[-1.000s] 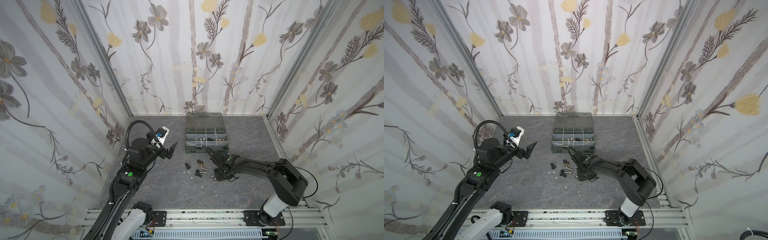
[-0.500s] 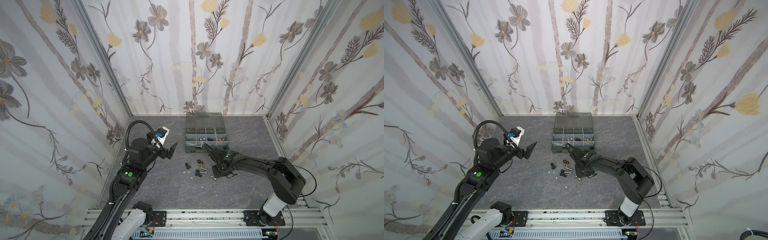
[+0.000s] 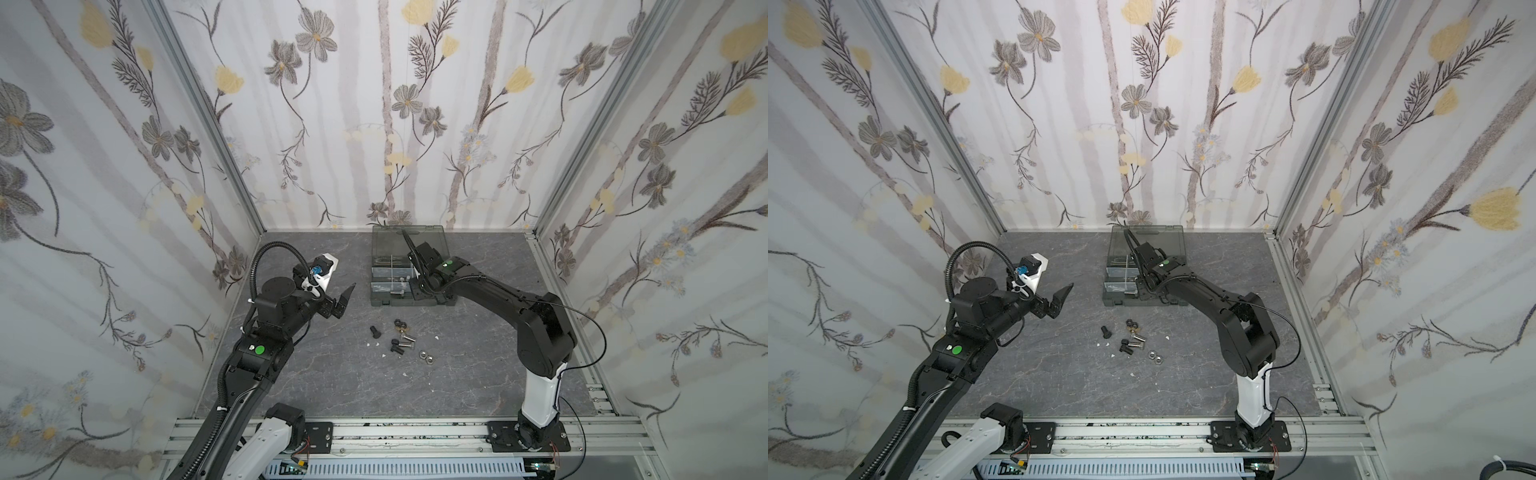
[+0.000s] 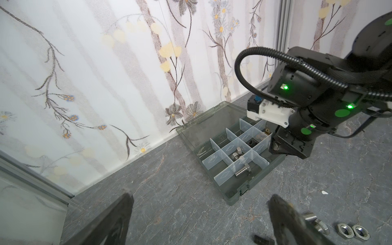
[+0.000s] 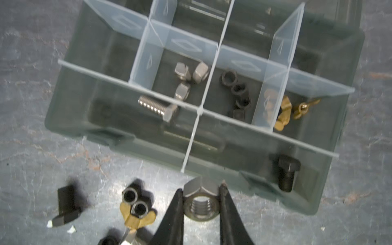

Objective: Sort the screws and nuts into containers
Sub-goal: Place the nut into the container.

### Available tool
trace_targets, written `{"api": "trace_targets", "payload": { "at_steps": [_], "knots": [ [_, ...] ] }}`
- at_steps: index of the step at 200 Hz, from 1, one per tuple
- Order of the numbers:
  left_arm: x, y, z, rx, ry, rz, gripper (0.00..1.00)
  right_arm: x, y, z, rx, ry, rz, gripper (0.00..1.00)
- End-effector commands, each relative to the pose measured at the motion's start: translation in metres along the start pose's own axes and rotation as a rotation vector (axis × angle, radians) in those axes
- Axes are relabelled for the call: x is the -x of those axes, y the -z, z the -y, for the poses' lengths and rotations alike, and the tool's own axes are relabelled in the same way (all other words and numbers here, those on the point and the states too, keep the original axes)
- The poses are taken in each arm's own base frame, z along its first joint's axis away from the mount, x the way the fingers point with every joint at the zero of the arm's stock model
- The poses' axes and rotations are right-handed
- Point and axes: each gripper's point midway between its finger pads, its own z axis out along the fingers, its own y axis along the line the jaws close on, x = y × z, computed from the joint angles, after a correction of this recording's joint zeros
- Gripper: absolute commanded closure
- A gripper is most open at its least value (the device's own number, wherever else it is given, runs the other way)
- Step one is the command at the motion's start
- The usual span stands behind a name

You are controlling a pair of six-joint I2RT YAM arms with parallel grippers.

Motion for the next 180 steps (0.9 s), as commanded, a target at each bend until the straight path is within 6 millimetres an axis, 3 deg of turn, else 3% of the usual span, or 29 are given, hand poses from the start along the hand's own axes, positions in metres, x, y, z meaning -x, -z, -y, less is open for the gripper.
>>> {"api": "trace_targets", "payload": {
  "at_steps": [1,51,110,149,180],
  "knots": [
    [0.006,-0.001,-0.003,0.013,-0.012,0.027,0.0,0.024,-0.008,-0.004,-0.001,0.061,0.041,0.8],
    [0.006,0.0,-0.003,0.016,-0.013,0.024,0.0,0.057,-0.04,-0.01,-0.022,0.097,0.09,0.79],
    [0.004,-0.001,-0.004,0.018,-0.013,0.021,0.0,0.059,-0.073,-0.011,-0.017,0.106,0.071,0.77],
    [0.003,-0.002,-0.003,0.014,-0.012,0.016,0.0,0.063,-0.073,-0.013,-0.009,0.109,0.086,0.69],
    [0.002,-0.003,-0.004,0.016,-0.011,0.012,0.0,0.073,-0.061,-0.014,0.002,0.106,0.119,0.64]
  ]
}}
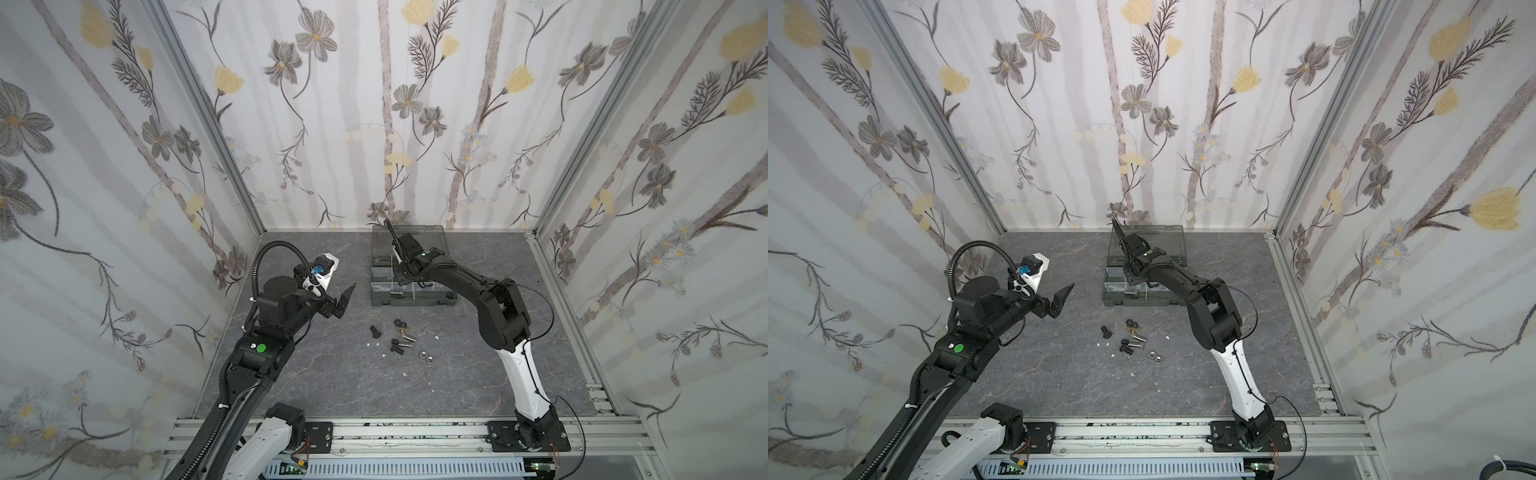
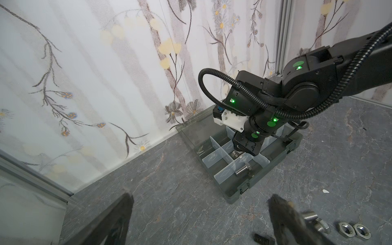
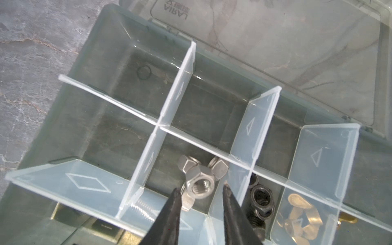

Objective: Sort the screws and nuts into containers
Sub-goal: Place the nut into the container, then pick up the nut from the center of the table.

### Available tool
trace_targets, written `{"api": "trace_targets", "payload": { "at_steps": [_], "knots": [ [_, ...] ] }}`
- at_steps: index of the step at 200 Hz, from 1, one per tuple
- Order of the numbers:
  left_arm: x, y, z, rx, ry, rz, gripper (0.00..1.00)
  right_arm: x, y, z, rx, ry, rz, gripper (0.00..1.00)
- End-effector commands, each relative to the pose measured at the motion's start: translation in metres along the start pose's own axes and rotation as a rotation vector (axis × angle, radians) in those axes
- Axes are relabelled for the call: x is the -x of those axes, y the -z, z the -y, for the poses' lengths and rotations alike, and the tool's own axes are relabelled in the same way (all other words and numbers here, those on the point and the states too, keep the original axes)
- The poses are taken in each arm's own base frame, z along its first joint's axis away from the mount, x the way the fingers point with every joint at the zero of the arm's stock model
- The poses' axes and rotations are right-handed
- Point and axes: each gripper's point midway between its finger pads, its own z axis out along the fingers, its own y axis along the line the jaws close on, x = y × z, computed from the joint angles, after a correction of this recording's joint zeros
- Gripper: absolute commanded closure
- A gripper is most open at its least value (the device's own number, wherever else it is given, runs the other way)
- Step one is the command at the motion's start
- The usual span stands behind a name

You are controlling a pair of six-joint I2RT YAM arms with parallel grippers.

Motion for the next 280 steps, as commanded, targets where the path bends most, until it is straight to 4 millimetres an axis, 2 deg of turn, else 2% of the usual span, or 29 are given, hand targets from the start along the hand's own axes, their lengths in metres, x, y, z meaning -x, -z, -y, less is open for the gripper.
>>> {"api": "trace_targets", "payload": {
  "at_steps": [1,32,45,57,78,105,127,134,148,167,184,188,238,280],
  "knots": [
    [0.005,0.0,-0.003,0.017,-0.012,0.022,0.0,0.018,0.014,-0.002,0.02,-0.001,0.058,0.64],
    [0.005,-0.001,-0.003,0.017,-0.012,0.021,0.0,0.025,0.036,-0.005,0.04,0.004,0.082,0.65],
    [0.005,0.0,-0.003,0.016,-0.012,0.021,0.0,0.021,0.05,-0.004,0.033,0.011,0.082,0.65],
    [0.005,0.0,-0.004,0.02,-0.014,0.023,0.0,0.007,0.063,-0.001,0.028,0.016,0.065,0.65],
    [0.005,0.0,-0.004,0.017,-0.012,0.022,0.0,-0.026,0.09,0.005,0.025,0.023,0.038,0.61],
    [0.004,-0.002,-0.002,0.009,-0.008,0.019,0.0,-0.085,0.119,-0.004,0.075,0.076,-0.001,0.57],
    [0.003,-0.002,-0.001,0.0,-0.007,0.017,0.0,-0.138,0.13,-0.007,0.083,0.072,-0.061,0.56],
    [0.004,-0.002,-0.001,-0.001,-0.006,0.019,0.0,-0.149,0.138,-0.006,0.09,0.052,-0.064,0.52],
    [0.006,-0.001,0.0,-0.003,-0.007,0.029,0.0,-0.172,0.141,-0.006,0.108,-0.019,-0.098,0.45],
    [0.005,-0.001,0.0,-0.004,-0.007,0.032,0.0,-0.2,0.14,-0.017,0.153,-0.088,-0.145,0.4],
    [0.006,-0.001,0.001,-0.009,-0.008,0.034,0.0,-0.217,0.138,-0.026,0.174,-0.113,-0.17,0.4],
    [0.006,-0.001,0.001,-0.009,-0.006,0.035,0.0,-0.221,0.14,-0.037,0.193,-0.096,-0.175,0.4],
    [0.004,-0.003,-0.001,0.002,-0.009,0.027,0.0,-0.248,0.136,-0.069,0.223,-0.06,-0.24,0.41],
    [0.005,-0.002,0.001,-0.006,-0.008,0.03,0.0,-0.267,0.125,-0.069,0.169,-0.018,-0.295,0.42]
  ]
}}
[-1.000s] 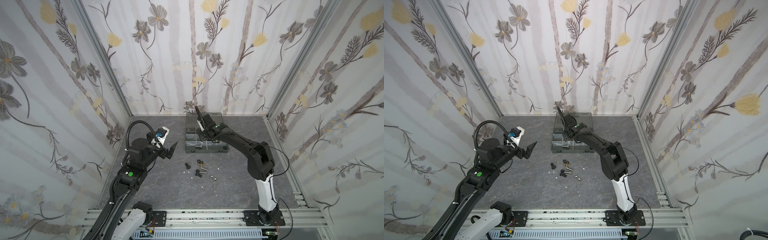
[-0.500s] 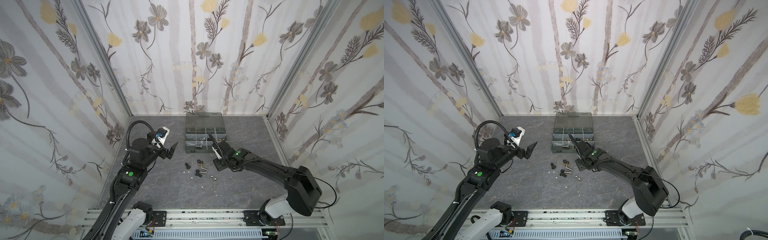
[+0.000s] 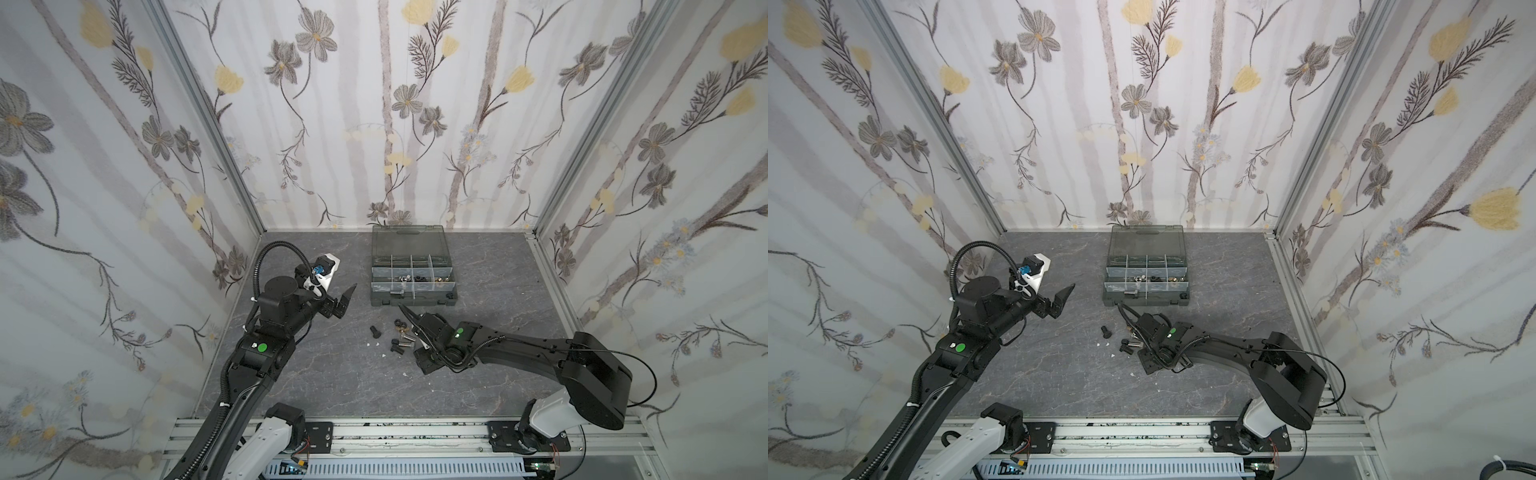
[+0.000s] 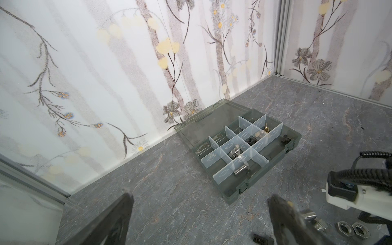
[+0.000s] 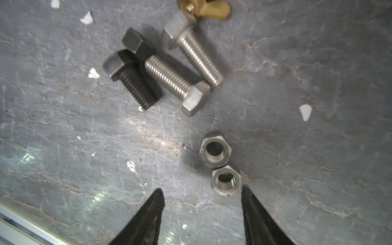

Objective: Sort the screws and nuts into containers
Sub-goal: Pick up the nut from the center of the table.

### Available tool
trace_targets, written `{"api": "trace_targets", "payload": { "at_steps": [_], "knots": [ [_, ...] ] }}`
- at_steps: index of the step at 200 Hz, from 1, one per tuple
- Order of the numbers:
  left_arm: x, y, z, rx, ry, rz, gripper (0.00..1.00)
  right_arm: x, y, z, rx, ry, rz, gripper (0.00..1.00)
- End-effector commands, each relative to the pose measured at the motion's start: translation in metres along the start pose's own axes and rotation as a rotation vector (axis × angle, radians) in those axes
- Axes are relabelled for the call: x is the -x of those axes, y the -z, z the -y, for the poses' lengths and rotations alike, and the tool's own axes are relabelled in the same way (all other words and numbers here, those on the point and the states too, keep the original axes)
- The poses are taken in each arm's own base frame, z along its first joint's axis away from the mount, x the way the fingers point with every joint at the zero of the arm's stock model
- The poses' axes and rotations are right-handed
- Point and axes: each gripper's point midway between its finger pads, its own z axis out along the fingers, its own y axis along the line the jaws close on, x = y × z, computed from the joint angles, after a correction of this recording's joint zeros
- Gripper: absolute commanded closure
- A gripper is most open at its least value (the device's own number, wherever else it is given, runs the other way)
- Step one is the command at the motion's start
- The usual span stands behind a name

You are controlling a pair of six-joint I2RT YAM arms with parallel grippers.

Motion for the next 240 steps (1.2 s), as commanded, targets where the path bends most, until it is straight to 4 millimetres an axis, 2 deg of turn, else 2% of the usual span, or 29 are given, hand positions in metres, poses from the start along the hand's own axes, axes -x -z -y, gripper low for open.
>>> {"api": "trace_targets", "payload": {
  "at_steps": [1,31,36,53,113,140,165,190,218,240],
  "knots": [
    [0.007,0.001,-0.001,0.002,-0.01,0.03,0.0,-0.005,-0.005,0.007,-0.044,-0.015,-0.014,0.42],
    [0.007,0.0,-0.001,0.004,-0.009,0.028,0.0,-0.004,-0.009,0.01,-0.069,0.008,-0.021,0.43],
    [0.007,0.001,-0.001,0.003,-0.01,0.029,0.0,-0.008,-0.017,0.012,-0.084,0.012,-0.047,0.44],
    [0.007,0.001,-0.001,0.006,-0.011,0.029,0.0,-0.008,-0.02,0.013,-0.096,0.025,-0.053,0.47],
    [0.007,0.001,0.0,-0.001,-0.008,0.032,0.0,-0.01,-0.031,0.02,-0.125,0.055,-0.087,0.69],
    [0.008,0.002,-0.001,0.004,-0.01,0.033,0.0,-0.016,-0.034,0.019,-0.115,0.059,-0.115,0.73],
    [0.007,0.001,0.0,0.0,-0.009,0.032,0.0,-0.024,-0.033,0.022,-0.117,0.064,-0.139,0.7],
    [0.008,0.001,0.0,0.0,-0.01,0.033,0.0,-0.029,-0.03,0.026,-0.128,0.062,-0.149,0.72],
    [0.007,0.001,-0.001,0.001,-0.009,0.03,0.0,-0.024,-0.024,0.025,-0.123,0.059,-0.144,0.77],
    [0.007,0.001,-0.001,0.003,-0.01,0.031,0.0,-0.012,-0.013,0.021,-0.11,0.063,-0.121,0.8]
  ]
}}
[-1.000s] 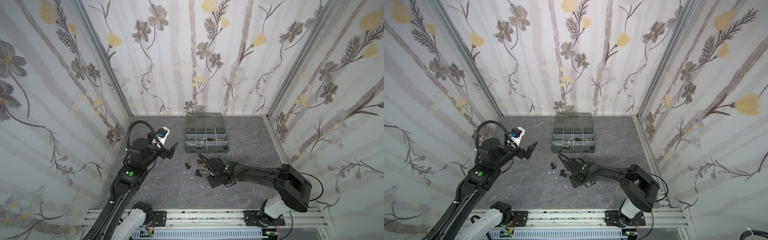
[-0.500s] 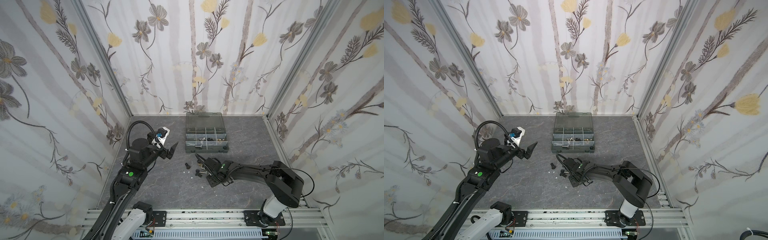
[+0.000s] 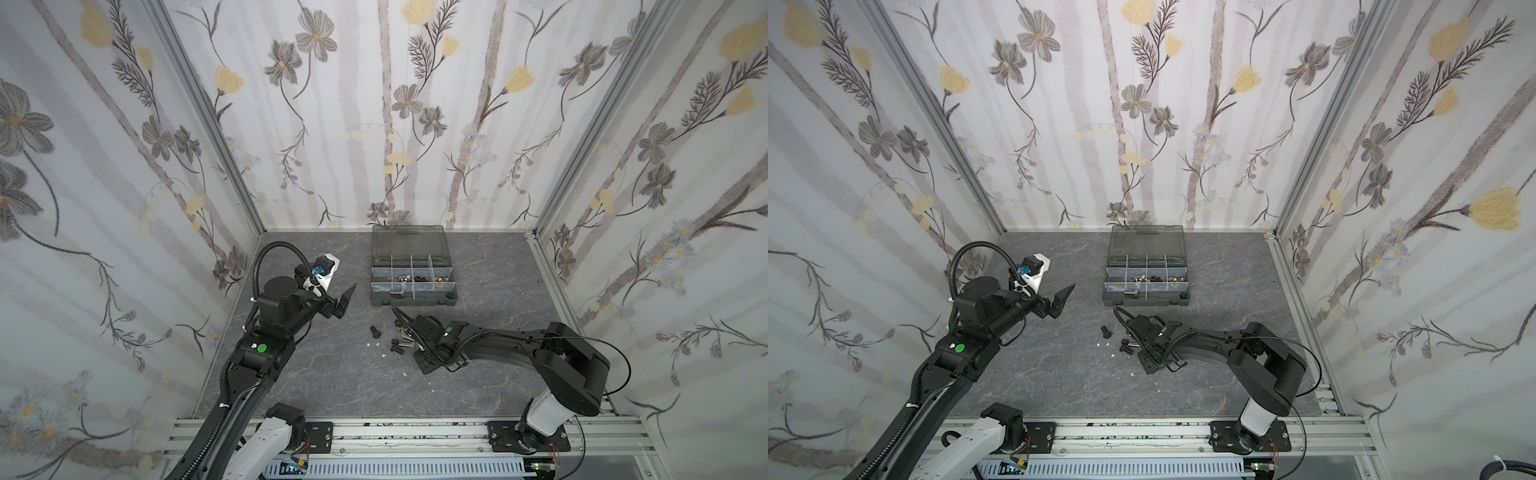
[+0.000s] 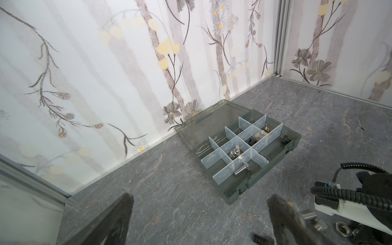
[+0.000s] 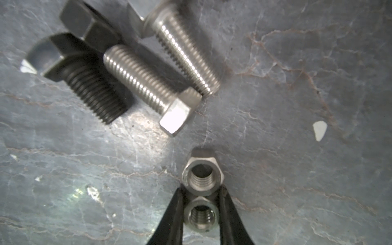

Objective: Sort the screws and nuts into containers
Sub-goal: Pick up the nut from the center of the table, then place the nut into the container.

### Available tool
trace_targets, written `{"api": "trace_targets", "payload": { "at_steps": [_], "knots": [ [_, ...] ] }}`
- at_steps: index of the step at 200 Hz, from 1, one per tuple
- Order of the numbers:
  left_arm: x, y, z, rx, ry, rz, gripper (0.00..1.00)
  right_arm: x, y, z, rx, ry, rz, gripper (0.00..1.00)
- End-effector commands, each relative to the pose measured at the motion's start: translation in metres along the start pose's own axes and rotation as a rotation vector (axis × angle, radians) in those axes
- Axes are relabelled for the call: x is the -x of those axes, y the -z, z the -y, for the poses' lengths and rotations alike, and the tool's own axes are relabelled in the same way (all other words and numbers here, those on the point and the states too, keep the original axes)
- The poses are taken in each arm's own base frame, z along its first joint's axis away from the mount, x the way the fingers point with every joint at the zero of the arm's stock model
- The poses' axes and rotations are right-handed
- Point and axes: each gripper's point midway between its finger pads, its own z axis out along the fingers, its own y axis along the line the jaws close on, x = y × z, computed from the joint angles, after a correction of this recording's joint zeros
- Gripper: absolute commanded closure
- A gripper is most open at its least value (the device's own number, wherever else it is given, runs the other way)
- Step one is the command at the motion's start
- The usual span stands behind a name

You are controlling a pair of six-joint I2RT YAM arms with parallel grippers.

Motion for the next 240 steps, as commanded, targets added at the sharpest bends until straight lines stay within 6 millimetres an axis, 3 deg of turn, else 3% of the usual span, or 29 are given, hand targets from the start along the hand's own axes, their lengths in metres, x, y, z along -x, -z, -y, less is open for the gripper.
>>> {"api": "trace_targets", "payload": {
  "at_steps": [1,54,78,82,99,132,183,240],
  "knots": [
    [0.006,0.0,-0.001,0.002,-0.009,0.028,0.0,-0.011,0.01,0.008,-0.026,0.01,-0.064,0.8],
    [0.007,0.002,-0.001,0.006,-0.01,0.032,0.0,0.041,0.053,0.019,-0.002,-0.012,0.046,0.8],
    [0.009,0.003,-0.002,0.01,-0.012,0.037,0.0,0.086,0.069,0.027,-0.019,0.017,0.123,0.8],
    [0.009,0.004,-0.002,0.011,-0.013,0.038,0.0,0.097,0.071,0.039,-0.037,-0.004,0.137,0.8],
    [0.009,0.004,-0.002,0.014,-0.013,0.038,0.0,0.134,0.08,0.05,-0.064,0.0,0.194,0.79],
    [0.008,0.004,-0.003,0.017,-0.014,0.038,0.0,0.203,0.086,0.063,-0.093,-0.033,0.304,0.78],
    [0.006,0.003,-0.005,0.028,-0.016,0.03,0.0,0.268,0.054,0.075,-0.103,-0.055,0.377,0.78],
    [0.014,0.008,-0.003,0.021,-0.021,0.057,0.0,0.283,0.014,0.078,-0.082,-0.052,0.361,0.78]
  ]
}}
